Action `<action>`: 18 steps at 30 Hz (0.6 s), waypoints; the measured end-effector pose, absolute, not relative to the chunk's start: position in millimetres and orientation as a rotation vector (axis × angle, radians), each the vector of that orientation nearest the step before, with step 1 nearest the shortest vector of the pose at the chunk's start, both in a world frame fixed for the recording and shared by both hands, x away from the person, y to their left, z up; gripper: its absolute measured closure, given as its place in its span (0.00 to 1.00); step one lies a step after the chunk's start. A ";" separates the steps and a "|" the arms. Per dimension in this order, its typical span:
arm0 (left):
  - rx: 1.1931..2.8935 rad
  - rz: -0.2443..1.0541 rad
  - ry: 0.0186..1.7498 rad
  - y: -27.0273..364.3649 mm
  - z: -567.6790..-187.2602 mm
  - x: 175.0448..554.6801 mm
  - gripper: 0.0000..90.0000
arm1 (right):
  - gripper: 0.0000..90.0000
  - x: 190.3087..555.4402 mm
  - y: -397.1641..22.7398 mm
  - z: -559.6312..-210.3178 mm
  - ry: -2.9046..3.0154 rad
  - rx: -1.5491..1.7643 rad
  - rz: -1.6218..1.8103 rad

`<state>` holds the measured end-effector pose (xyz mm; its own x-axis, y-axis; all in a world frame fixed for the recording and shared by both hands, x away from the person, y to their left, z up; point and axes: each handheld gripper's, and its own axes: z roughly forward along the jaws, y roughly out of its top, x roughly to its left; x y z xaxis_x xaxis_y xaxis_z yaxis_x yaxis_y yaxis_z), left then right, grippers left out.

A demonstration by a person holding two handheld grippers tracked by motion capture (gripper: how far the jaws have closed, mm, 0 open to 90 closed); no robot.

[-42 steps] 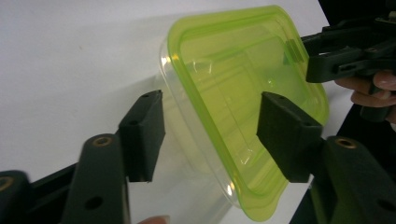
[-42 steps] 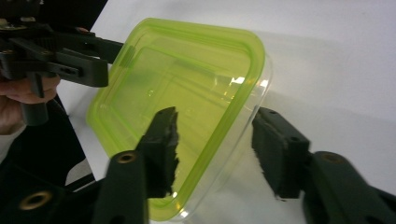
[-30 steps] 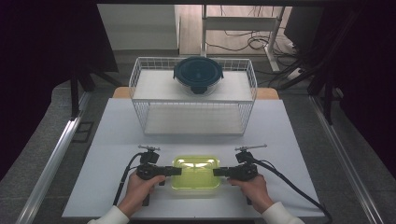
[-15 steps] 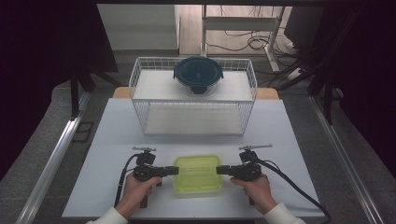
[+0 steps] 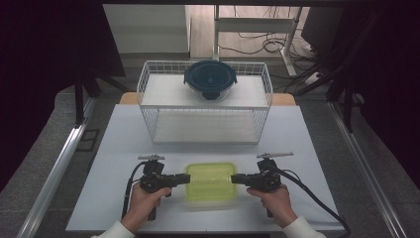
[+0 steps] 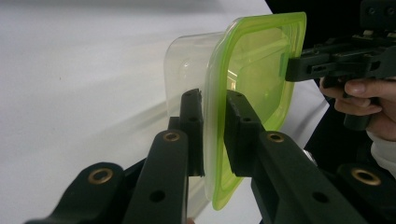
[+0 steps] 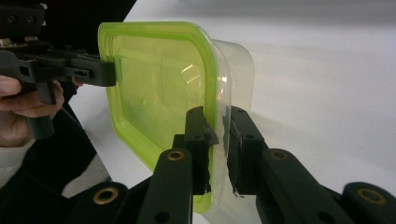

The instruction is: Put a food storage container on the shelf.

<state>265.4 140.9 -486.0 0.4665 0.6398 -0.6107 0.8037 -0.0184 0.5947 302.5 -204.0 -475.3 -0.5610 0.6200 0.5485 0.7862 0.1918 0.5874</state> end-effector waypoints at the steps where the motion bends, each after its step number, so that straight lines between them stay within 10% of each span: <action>1: 1.734 -0.196 1.239 141.0 -484.5 265.0 0.88 | 0.87 301.7 -203.4 -472.2 -2.294 -1.351 -1.315; 18: 1.728 -0.133 1.194 142.6 -465.6 264.2 0.88 | 0.87 299.4 -202.0 -456.4 -2.342 -1.311 -1.385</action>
<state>264.2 142.6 -465.6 0.5086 0.6481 -0.5669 0.7570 -0.0229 0.6530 299.4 -202.0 -456.4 -0.6173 0.6150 0.4905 0.7262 0.2058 0.6559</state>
